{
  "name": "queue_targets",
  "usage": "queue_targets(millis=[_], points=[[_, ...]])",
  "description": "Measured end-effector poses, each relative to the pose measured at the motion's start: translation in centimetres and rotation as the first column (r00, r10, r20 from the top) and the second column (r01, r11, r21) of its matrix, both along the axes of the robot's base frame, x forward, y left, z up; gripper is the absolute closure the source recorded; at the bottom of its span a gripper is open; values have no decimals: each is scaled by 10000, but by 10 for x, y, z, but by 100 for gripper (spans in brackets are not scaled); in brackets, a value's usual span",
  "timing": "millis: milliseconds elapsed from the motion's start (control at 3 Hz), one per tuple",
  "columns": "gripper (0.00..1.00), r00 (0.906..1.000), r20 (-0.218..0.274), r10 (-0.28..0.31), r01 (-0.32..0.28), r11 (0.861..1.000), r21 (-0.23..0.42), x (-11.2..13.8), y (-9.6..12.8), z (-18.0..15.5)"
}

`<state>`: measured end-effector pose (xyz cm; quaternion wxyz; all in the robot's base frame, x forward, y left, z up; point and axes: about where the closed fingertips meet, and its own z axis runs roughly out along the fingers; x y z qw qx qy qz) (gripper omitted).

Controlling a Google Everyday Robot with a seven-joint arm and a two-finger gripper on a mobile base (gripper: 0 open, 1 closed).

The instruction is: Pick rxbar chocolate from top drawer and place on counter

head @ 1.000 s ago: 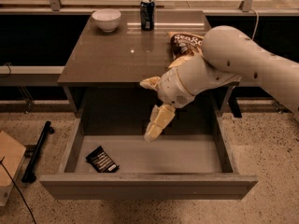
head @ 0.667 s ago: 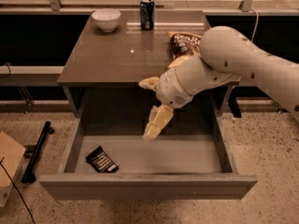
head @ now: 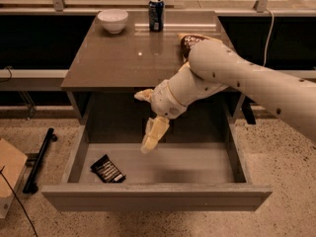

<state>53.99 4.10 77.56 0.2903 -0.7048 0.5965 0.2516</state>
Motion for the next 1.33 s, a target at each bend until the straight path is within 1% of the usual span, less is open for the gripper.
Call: queue_targets(millis=[333, 667, 1000, 1333], points=[[0, 9982, -147, 589, -588, 9982, 117, 8, 16, -23], [0, 9916, -330, 1250, -1240, 9918, 324, 15, 30, -46], [0, 9915, -328, 1258, -1248, 9917, 323, 15, 31, -46], [0, 9837, -143, 1794, -1789, 9834, 287, 9, 47, -57]])
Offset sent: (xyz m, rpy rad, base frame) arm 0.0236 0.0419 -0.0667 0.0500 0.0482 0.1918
